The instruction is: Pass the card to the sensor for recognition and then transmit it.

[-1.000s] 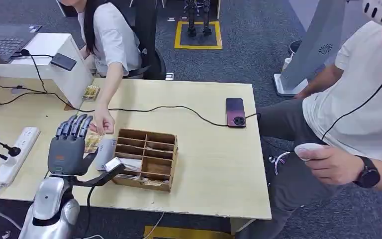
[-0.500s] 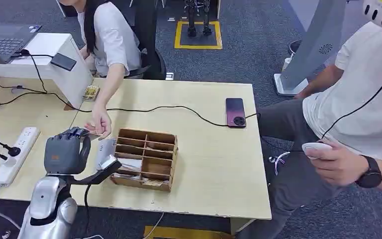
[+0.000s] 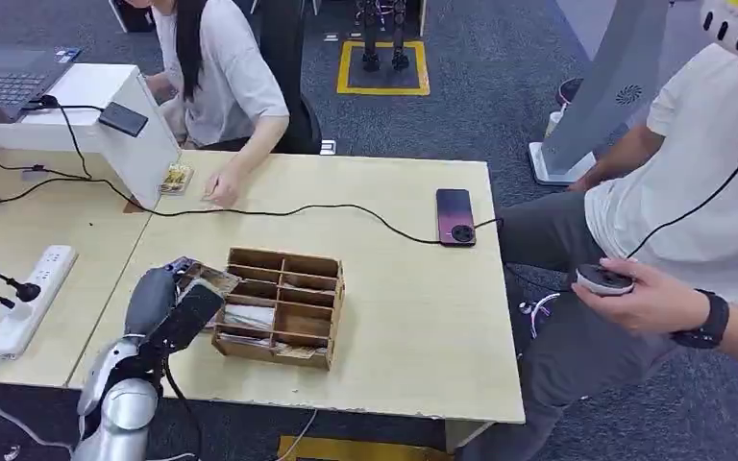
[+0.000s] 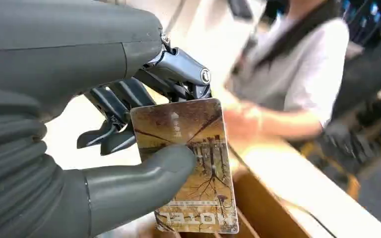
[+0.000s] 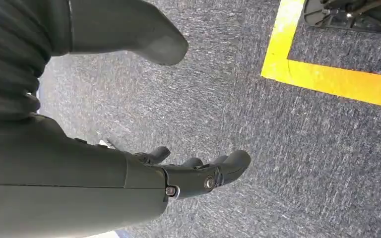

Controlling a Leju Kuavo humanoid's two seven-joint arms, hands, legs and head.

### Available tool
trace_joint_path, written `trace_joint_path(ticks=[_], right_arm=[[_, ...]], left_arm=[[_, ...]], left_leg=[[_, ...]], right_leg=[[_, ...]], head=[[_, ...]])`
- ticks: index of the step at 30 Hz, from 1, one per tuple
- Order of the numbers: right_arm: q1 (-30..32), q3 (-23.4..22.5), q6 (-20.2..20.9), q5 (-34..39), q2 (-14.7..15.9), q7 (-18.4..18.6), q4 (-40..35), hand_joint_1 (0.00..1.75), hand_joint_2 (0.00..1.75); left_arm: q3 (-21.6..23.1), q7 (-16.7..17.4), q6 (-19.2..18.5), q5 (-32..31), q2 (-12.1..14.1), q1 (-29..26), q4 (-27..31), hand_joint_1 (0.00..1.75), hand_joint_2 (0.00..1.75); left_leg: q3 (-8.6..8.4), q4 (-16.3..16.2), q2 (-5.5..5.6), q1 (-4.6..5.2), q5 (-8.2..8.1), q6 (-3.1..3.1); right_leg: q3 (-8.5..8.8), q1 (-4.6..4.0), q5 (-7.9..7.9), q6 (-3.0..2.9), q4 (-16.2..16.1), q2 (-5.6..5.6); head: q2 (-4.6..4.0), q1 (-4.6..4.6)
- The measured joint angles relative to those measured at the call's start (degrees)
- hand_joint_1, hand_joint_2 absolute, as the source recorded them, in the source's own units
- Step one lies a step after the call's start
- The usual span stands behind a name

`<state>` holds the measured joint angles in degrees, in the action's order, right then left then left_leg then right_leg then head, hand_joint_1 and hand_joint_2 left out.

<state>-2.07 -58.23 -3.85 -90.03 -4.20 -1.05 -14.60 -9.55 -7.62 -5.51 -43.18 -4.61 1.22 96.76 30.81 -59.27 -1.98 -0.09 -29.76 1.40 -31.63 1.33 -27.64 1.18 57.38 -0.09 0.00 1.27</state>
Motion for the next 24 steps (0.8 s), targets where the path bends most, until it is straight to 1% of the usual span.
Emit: trace_joint_path(ticks=[1,3,8,15,24], right_arm=[[0.0,-0.02,0.02,0.0,0.02,0.0,0.0,0.0,1.75],[-0.02,-0.02,0.02,0.0,0.02,-0.13,0.0,0.0,1.75],[-0.36,0.0,0.15,0.0,0.02,-0.26,0.02,0.0,1.75],[-0.52,0.0,0.24,0.0,0.02,0.72,0.09,0.0,1.75],[-0.53,0.0,0.24,0.0,0.0,0.59,0.09,0.0,1.75]], left_arm=[[-0.31,0.87,-0.89,3.08,-0.28,-0.01,0.0,1.75,1.75],[-1.21,2.1,-1.61,6.42,-1.03,0.02,0.0,1.75,1.75],[-3.61,5.66,-0.98,7.13,-2.05,0.81,-0.33,1.75,1.75],[-6.45,6.03,0.31,4.6,-3.17,2.27,-1.44,1.75,1.75],[-7.72,6.03,0.35,4.42,-4.15,3.5,-1.9,1.75,1.75]], left_leg=[[0.0,0.0,0.0,0.0,0.0,0.0],[-0.01,0.0,0.0,0.0,0.0,0.0],[-0.01,0.0,0.0,-0.01,0.0,0.0],[-0.01,0.0,0.0,-0.01,0.01,0.0],[-0.01,-0.01,0.0,0.0,0.01,0.01]], right_leg=[[0.0,0.0,0.0,0.0,0.0,0.0],[-0.01,-0.02,0.0,0.0,0.0,0.0],[-0.02,-0.03,0.0,0.0,0.0,0.0],[-0.01,-0.01,0.0,0.0,0.0,0.0],[-0.02,0.0,0.0,0.0,0.0,0.0]], head=[[0.0,0.0],[0.0,0.0],[0.0,0.0],[0.0,0.0],[0.0,0.0]])
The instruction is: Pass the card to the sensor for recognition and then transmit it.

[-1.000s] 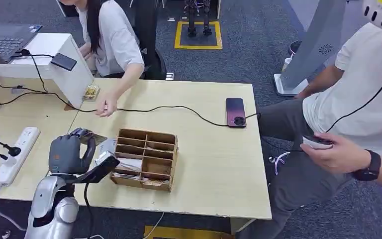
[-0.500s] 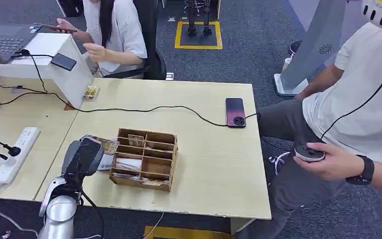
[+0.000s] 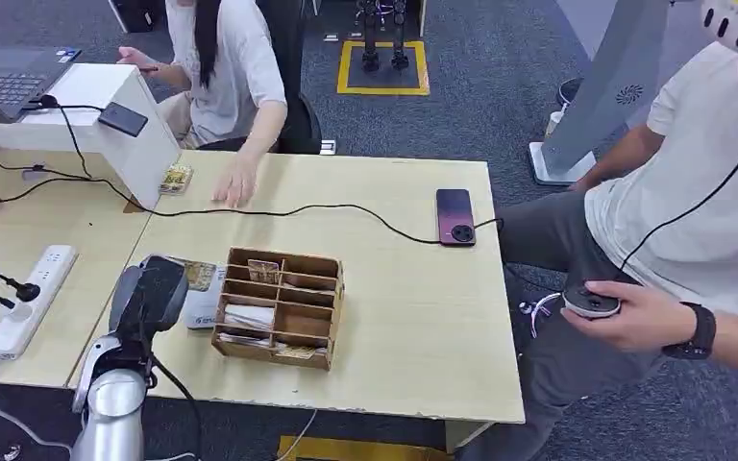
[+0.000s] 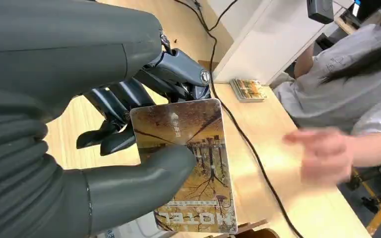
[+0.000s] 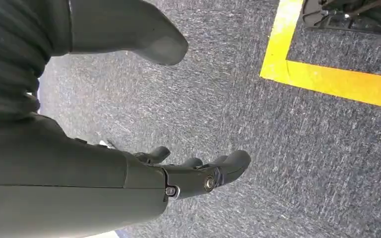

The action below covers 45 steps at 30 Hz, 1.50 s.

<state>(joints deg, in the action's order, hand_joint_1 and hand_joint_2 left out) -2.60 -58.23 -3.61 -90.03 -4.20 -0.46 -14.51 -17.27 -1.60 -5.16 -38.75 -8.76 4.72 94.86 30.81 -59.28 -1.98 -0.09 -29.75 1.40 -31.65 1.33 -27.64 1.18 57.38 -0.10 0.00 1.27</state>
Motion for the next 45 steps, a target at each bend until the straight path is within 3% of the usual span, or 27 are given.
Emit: trace_joint_path(ticks=[18,26,45], right_arm=[[-0.08,1.46,0.17,0.0,0.0,0.02,0.07,0.0,1.75],[-0.09,1.46,0.18,0.0,0.0,0.02,0.09,0.0,1.75],[-0.13,2.67,0.15,0.0,-0.31,-0.15,0.13,0.0,1.75]], left_arm=[[-4.89,1.44,-0.11,-5.68,-0.63,3.49,-5.37,1.75,1.75],[-5.0,1.46,-0.09,-5.82,-0.63,3.57,-5.46,1.75,1.75],[-7.61,1.03,1.05,-14.27,-2.78,4.55,-10.47,1.75,1.75]], left_leg=[[0.0,0.0,0.0,-0.01,0.02,0.02],[0.0,0.0,0.0,-0.01,0.02,0.02],[0.0,0.0,0.0,0.0,0.02,0.02]], right_leg=[[0.01,-0.01,0.0,0.0,0.01,0.0],[0.01,0.0,0.0,0.0,0.01,0.0],[0.01,-0.01,0.01,0.0,0.0,0.0]], head=[[0.0,0.0],[0.0,0.0],[0.0,0.0]])
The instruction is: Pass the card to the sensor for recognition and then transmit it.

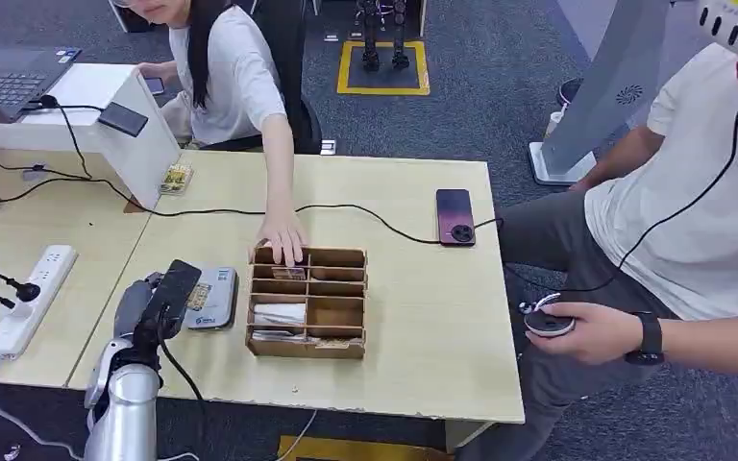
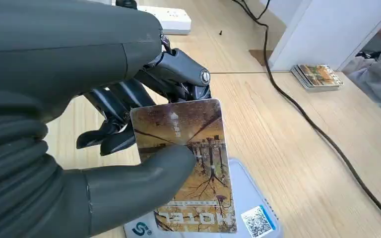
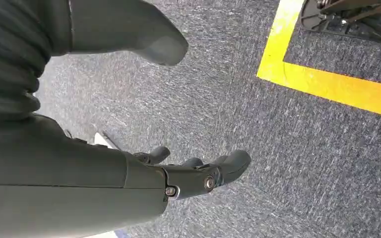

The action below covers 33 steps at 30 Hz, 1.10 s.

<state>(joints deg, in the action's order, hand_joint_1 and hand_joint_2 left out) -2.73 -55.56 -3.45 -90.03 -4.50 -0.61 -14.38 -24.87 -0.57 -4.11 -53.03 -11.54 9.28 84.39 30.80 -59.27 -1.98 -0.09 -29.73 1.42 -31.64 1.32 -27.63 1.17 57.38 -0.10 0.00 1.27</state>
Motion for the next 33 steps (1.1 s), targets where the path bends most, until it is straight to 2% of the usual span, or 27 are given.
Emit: trace_joint_path(ticks=[16,33], right_arm=[[-0.21,1.22,0.02,0.0,-0.02,0.09,0.02,0.0,1.75],[-0.26,1.66,0.59,0.0,-0.13,0.09,0.02,0.0,1.75]], left_arm=[[-1.24,0.83,1.51,-2.77,-1.75,3.8,-3.39,1.75,1.75],[-2.91,0.9,2.54,-6.99,-2.73,4.87,-6.45,1.75,1.75]], left_leg=[[-0.01,0.0,-0.01,0.0,0.0,0.0],[0.0,-0.01,0.0,0.0,0.0,0.0]], right_leg=[[0.0,0.0,0.03,0.02,0.0,0.01],[0.0,0.0,0.04,0.04,0.0,0.0]], head=[[0.0,0.0],[0.0,0.0]])
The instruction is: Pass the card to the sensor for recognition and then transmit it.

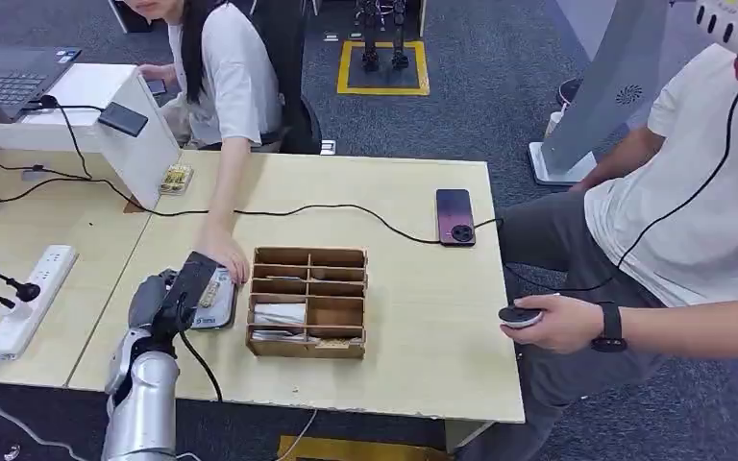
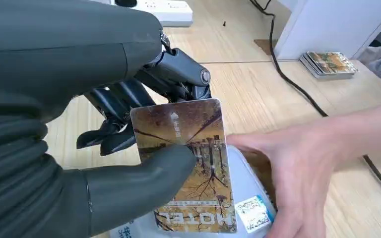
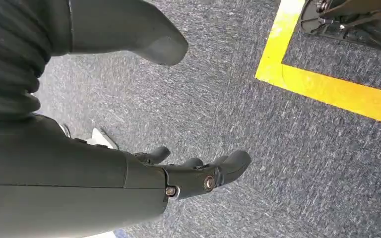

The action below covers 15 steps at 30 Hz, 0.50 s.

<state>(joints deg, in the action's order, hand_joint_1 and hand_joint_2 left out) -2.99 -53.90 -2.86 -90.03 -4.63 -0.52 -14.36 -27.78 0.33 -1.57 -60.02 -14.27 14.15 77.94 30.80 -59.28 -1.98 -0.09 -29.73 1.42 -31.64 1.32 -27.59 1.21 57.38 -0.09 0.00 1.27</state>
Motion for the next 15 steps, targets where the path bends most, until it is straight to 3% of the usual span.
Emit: trace_joint_path(ticks=[15], right_arm=[[-0.02,0.87,-0.5,0.0,-0.17,-0.57,0.0,0.0,1.75]], left_arm=[[-0.83,0.0,3.17,-5.44,-0.57,1.09,-2.6,1.75,1.75]], left_leg=[[0.0,0.0,0.0,0.0,0.01,0.0]], right_leg=[[0.01,0.0,0.01,0.0,0.0,0.0]], head=[[0.0,0.0]])
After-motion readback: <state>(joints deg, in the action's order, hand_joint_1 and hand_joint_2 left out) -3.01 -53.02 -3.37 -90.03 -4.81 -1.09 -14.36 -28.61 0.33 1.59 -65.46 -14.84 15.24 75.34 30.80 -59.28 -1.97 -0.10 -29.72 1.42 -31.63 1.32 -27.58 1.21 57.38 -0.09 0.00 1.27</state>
